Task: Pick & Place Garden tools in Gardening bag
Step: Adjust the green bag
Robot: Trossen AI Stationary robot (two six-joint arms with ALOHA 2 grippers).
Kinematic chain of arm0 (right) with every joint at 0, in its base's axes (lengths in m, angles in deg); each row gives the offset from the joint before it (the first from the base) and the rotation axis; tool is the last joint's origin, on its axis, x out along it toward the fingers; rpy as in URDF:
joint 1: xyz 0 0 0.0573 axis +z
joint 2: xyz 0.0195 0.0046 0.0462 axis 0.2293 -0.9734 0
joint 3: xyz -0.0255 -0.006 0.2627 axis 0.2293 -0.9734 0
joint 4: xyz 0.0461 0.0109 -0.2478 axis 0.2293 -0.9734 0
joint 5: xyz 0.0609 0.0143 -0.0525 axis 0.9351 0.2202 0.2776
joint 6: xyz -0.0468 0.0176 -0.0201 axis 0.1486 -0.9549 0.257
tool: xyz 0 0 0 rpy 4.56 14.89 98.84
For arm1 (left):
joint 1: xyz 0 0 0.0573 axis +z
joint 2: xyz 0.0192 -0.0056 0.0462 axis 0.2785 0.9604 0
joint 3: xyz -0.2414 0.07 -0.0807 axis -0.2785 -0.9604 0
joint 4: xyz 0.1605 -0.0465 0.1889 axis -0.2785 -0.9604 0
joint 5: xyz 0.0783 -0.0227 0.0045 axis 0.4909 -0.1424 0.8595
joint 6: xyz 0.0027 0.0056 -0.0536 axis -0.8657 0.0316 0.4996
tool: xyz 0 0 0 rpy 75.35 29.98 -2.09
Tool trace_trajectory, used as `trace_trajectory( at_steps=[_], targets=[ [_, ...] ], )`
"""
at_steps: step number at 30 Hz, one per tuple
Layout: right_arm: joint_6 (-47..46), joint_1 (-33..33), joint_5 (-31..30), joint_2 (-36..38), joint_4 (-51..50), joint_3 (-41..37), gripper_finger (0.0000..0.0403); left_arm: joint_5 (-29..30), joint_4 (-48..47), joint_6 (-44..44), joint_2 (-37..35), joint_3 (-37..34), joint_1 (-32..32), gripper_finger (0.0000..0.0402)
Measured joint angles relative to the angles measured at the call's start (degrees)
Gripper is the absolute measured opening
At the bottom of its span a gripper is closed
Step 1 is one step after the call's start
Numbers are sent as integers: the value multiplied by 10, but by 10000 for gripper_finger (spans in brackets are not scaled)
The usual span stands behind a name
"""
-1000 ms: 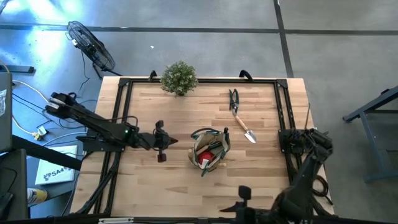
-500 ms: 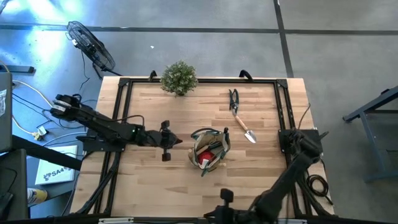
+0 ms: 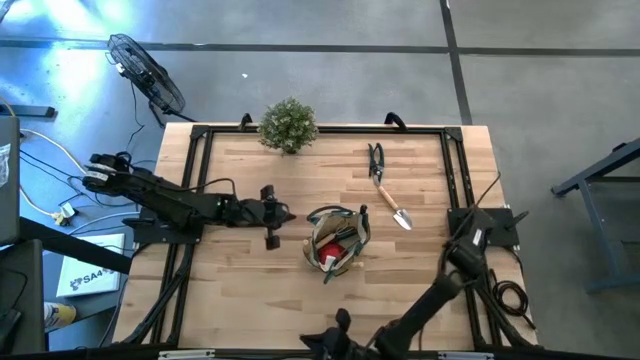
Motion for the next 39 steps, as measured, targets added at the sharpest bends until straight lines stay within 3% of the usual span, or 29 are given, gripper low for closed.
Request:
trace_trajectory(
  at_steps=[7,16,25,31,39],
  targets=[
    [0,-30,-16,-81,140,-1,3,-47,89,-6,35,1,-2,0],
    [22,-44,-129,-86,121,-1,3,-89,126,6,105,0,-2,0],
    [11,-56,-143,-85,74,-1,3,-118,164,28,130,0,-2,0],
    [-51,-47,-173,-84,-19,0,3,-142,213,31,130,0,-2,0],
    [-224,-43,-133,-70,-210,0,3,-154,225,51,130,0,-2,0]
  ],
)
